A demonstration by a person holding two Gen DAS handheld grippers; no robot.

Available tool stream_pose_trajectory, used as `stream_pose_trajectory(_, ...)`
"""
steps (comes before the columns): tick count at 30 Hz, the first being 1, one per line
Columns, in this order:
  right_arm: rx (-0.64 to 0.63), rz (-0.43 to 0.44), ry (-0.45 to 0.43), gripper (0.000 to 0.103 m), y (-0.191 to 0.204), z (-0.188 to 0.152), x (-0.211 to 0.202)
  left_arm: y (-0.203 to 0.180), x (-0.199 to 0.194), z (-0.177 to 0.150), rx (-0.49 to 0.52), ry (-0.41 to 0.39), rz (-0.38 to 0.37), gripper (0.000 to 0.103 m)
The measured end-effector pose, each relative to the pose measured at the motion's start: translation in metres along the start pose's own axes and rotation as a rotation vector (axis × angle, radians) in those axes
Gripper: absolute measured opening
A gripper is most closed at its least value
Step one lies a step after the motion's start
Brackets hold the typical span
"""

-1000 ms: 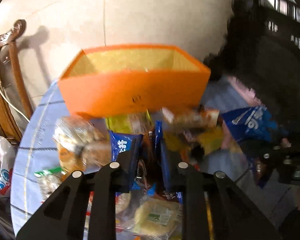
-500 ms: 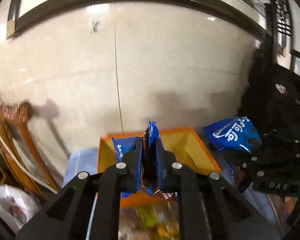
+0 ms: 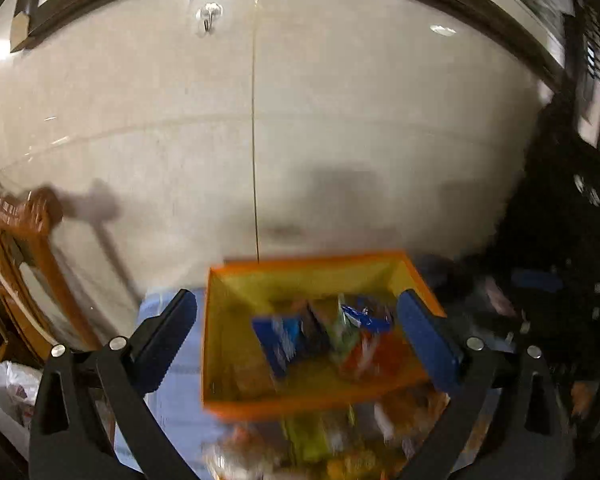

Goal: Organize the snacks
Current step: 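Carry both blue bags over the orange box and release them inside, then grasp the yellow bread bag with the right tool while the left tool grasps a round pastry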

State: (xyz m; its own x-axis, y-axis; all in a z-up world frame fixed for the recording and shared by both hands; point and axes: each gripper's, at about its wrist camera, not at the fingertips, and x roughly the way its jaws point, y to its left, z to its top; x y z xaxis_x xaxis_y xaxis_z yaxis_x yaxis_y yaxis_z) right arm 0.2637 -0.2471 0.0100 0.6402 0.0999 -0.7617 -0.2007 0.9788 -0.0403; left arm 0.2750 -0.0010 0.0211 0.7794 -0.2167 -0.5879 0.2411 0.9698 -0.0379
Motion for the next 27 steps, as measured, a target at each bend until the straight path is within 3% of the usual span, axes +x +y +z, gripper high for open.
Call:
stream_pose_trajectory(4, 0.038, 0.048, 0.087, 0.079, 0.005, -0.084, -0.007, -0.014, -0.038, -0.097, 0.071, 0.036, -0.041, 0.099)
stream_pose_trajectory(7, 0.034, 0.084, 0.181, 0.080, 0.031, -0.182, -0.004, -0.027, -0.063, -0.179, 0.116, 0.097, -0.092, 0.099)
stream_pose_trajectory(10, -0.042, 0.094, 0.264, 0.080, 0.062, -0.251, 0.005, -0.040, -0.087, -0.247, 0.105, 0.146, -0.147, 0.099)
stream_pose_trajectory(13, -0.102, 0.100, 0.276, 0.080, 0.080, -0.278, 0.010, -0.049, -0.089, -0.291, 0.096, 0.190, -0.165, 0.099)
stream_pose_trajectory(16, -0.111, 0.086, 0.255, 0.087, 0.086, -0.277, 0.016, -0.058, -0.079, -0.316, 0.086, 0.216, -0.159, 0.098)
stream_pose_trajectory(19, -0.112, 0.114, 0.243, 0.088, 0.093, -0.276, 0.026, -0.062, -0.055, -0.329, 0.051, 0.260, -0.117, 0.098)
stream_pose_trajectory(20, -0.131, 0.092, 0.234, 0.095, 0.095, -0.274, 0.032, -0.059, -0.049, -0.330, 0.032, 0.276, -0.098, 0.098)
stream_pose_trajectory(23, -0.093, 0.158, 0.299, 0.098, 0.099, -0.277, 0.054, -0.049, -0.019, -0.341, -0.021, 0.380, -0.032, 0.098)
stream_pose_trajectory(25, -0.136, 0.170, 0.323, 0.082, 0.105, -0.283, 0.061, -0.053, -0.021, -0.347, 0.042, 0.359, 0.003, 0.081)
stream_pose_trajectory(26, -0.162, 0.223, 0.325, 0.053, 0.112, -0.285, 0.059, -0.051, -0.024, -0.347, 0.040, 0.345, 0.010, 0.071)
stream_pose_trajectory(27, -0.176, 0.224, 0.318, 0.048, 0.117, -0.285, 0.055, -0.046, -0.028, -0.345, 0.015, 0.326, 0.029, 0.044)
